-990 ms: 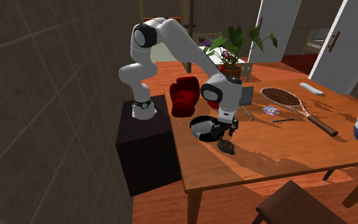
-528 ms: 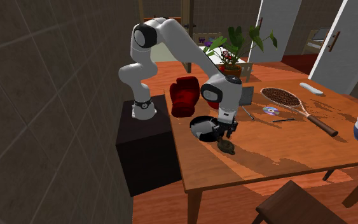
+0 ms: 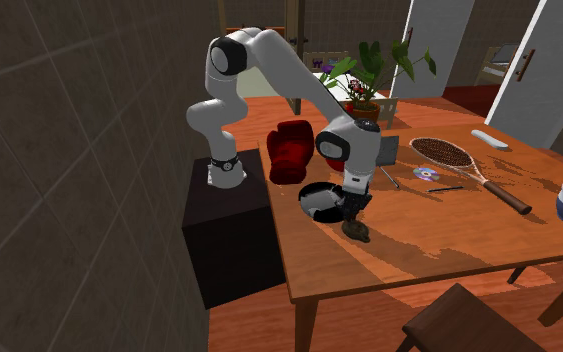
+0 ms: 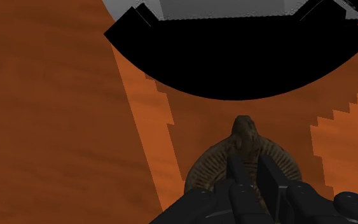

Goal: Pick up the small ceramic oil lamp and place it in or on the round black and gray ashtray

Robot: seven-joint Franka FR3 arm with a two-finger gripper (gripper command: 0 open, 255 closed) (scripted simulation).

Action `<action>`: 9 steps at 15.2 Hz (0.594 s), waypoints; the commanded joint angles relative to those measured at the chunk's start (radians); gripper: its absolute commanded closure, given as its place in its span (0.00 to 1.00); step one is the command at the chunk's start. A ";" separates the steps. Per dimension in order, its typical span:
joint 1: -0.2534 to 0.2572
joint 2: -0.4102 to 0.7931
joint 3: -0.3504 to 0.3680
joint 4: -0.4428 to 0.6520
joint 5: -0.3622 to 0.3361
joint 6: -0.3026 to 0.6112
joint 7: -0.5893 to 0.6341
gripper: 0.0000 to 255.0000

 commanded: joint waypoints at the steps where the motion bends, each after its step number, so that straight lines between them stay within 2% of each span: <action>1: 0.000 0.001 0.000 0.000 0.000 0.000 0.000 1.00; 9: -0.011 -0.069 0.015 0.019 0.028 -0.086 -0.017 1.00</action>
